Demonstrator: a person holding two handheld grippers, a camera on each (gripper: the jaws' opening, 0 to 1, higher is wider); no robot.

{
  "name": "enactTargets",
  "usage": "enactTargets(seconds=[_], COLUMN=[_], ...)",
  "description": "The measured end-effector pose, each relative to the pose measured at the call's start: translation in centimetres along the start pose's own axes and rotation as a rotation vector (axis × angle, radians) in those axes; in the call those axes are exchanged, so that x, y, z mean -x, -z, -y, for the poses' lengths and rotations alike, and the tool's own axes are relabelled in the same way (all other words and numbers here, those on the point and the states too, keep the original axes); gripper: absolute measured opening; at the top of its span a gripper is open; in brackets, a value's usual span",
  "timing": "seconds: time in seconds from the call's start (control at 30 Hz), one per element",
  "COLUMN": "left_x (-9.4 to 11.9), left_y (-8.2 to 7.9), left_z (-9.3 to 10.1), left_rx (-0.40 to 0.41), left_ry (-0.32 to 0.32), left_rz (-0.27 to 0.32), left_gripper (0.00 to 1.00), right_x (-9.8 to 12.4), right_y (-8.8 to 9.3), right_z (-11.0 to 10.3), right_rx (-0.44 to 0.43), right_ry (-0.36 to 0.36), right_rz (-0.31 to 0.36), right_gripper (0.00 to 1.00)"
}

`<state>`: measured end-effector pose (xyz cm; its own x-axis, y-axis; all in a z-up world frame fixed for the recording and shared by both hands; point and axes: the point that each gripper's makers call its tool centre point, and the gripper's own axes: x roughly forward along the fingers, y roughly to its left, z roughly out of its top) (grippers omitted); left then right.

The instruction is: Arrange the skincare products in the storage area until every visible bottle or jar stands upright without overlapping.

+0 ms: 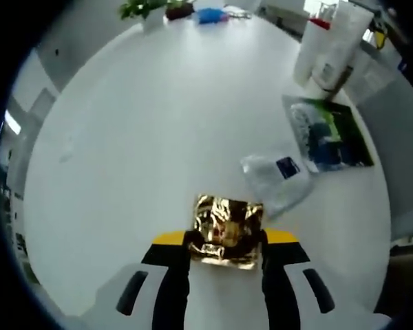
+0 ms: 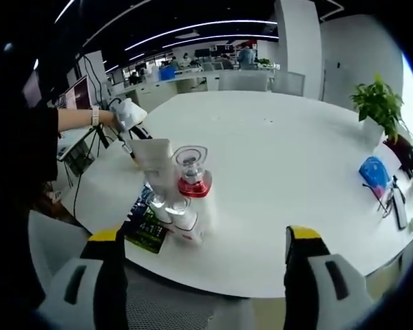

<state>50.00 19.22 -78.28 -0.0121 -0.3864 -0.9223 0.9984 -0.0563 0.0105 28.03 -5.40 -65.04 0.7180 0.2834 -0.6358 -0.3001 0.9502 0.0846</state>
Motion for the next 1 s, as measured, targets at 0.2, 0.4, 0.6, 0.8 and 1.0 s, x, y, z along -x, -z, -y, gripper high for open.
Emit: enactTargets(seconds=[0.2, 0.4, 0.6, 0.8, 1.0], left_x=[0.3, 1.1, 1.4, 2.5, 1.7], left_y=[0.3, 0.9, 0.7, 0.5, 1.3], left_z=[0.5, -0.4, -0.6, -5.0, -6.1], left_rx=[0.022, -0.040, 0.011, 0.137, 0.118], left_ry=[-0.013, -0.105, -0.100, -0.217, -0.173], left_rz=[-0.011, -0.026, 0.024, 0.090, 0.042], left_gripper=[0.36, 0.00, 0.14, 0.36, 0.45], right_x=[-0.1, -0.1, -0.1, 0.0, 0.1], right_y=[0.0, -0.4, -0.5, -0.5, -0.2], right_z=[-0.5, -0.8, -1.2, -1.1, -0.7], right_rx=[0.010, 0.023, 0.027, 0.019, 0.011], right_ry=[-0.011, -0.022, -0.033, -0.025, -0.012], right_rz=[-0.002, 0.011, 0.015, 0.011, -0.004], right_gripper=[0.97, 0.98, 0.98, 0.98, 0.98])
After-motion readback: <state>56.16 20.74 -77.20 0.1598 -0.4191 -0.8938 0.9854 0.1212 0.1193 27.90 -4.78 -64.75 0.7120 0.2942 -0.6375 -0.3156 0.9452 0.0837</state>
